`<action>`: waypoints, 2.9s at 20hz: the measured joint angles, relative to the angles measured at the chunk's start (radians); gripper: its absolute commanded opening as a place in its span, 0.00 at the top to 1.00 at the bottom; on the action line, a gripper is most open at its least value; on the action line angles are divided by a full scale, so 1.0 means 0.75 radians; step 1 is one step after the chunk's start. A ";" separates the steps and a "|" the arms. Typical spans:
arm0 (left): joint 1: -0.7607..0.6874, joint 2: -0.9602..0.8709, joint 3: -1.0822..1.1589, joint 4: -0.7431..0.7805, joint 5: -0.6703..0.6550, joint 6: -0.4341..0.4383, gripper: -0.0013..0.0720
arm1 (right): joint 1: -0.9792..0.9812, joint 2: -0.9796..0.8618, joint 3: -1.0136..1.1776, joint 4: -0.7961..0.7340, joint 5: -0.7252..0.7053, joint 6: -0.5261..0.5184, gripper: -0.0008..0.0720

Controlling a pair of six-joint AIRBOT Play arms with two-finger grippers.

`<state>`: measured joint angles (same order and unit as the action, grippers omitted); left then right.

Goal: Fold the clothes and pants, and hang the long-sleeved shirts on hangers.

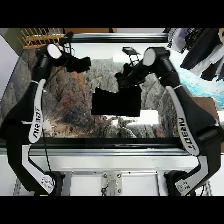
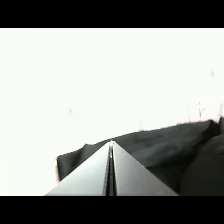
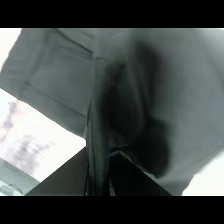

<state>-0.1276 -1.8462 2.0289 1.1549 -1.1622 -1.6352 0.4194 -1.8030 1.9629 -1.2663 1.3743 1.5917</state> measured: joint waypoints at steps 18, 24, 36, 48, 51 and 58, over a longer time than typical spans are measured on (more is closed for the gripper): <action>0.159 0.255 -0.110 0.007 -0.078 0.020 0.97 | 0.021 0.115 -0.393 0.550 -0.659 -0.361 0.29; 0.016 0.437 -0.467 0.006 0.079 0.064 0.97 | -0.473 0.376 -1.017 0.642 -0.625 -0.320 0.00; -0.109 0.517 -0.644 0.002 0.239 0.075 0.96 | -0.498 0.047 -1.153 1.298 -0.610 -0.718 0.00; -0.111 0.517 -0.646 0.002 0.227 0.076 0.96 | -0.388 0.039 -0.959 1.292 -0.628 -0.790 0.97; -0.111 0.517 -0.646 0.002 0.223 0.076 0.96 | -0.540 0.199 -0.877 0.982 -0.584 -0.602 0.97; -0.112 0.517 -0.646 0.002 0.219 0.077 0.97 | -1.110 0.591 -0.797 0.523 -0.527 -0.250 0.97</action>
<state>-0.2115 -1.4582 1.5440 1.1561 -0.9981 -1.5776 -0.4129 -1.3598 1.3655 -0.8742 0.9791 1.4044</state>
